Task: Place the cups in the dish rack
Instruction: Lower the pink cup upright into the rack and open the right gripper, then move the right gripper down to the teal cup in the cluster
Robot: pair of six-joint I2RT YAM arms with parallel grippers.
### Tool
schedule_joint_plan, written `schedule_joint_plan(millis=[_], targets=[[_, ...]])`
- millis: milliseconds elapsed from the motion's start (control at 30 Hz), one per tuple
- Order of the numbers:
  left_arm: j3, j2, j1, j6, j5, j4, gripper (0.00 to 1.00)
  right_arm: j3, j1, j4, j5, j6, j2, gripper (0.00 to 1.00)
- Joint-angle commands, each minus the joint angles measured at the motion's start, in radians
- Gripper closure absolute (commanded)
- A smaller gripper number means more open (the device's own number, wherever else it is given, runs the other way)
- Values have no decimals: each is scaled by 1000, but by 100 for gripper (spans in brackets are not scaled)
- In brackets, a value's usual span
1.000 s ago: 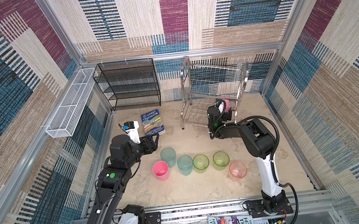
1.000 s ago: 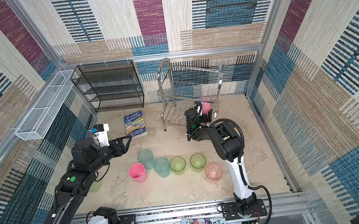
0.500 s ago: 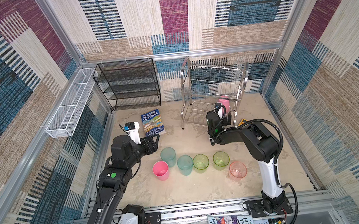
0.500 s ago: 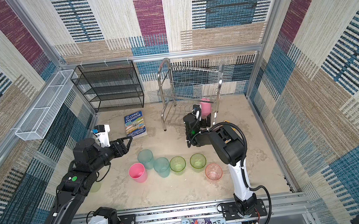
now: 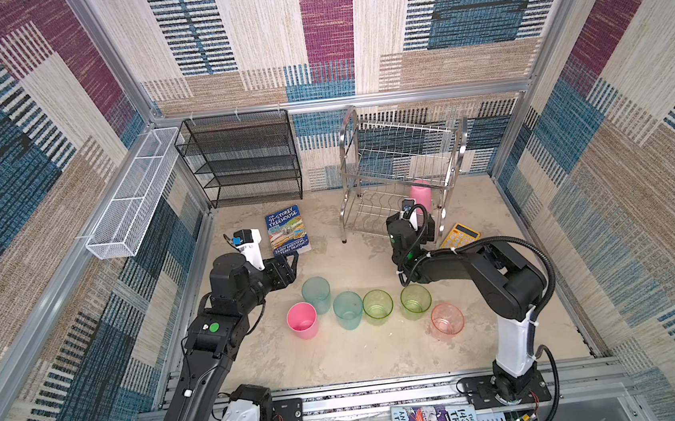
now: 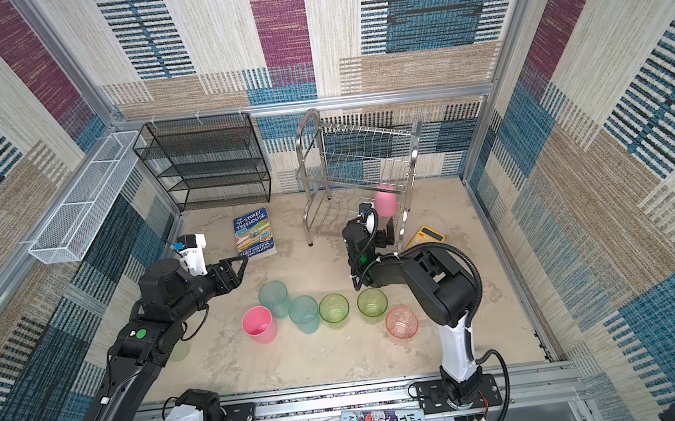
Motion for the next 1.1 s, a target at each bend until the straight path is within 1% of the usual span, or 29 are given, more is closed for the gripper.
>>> schedule_joint_plan(millis=[0,67,167,233,367,500,567,700,833,933,1000,1067], targets=[[7,10,-2,-6,-23,-5,29,-19,18,-44,-54,44,-67,1],[9,17,-4,-7,-28,-10,30,-20,32,-109,-99,68,-103,1],[8,27,-9,-10,-31,-11,30,-4,54,-265,-168,130,-144,2],[14,38,-16,-7,-41,-23,30,15,66,-408,-219,199,-172,3],[27,57,-41,8,-71,-50,31,-21,84,-536,-376,239,-273,6],[60,90,-83,37,-115,-101,30,-35,84,-701,-553,255,-386,8],[76,107,-97,50,-120,-128,31,-38,84,-764,-633,258,-444,9],[104,144,-99,90,-98,-208,31,-8,84,-886,-802,220,-531,13],[161,205,-98,163,-85,-323,31,48,92,-969,-970,138,-538,19],[214,249,-99,212,-88,-401,31,93,117,-1007,-1009,74,-506,21],[245,263,-98,238,-88,-436,31,123,136,-1019,-987,39,-477,26],[267,274,-98,259,-120,-463,30,160,142,-1039,-1001,14,-446,27]])
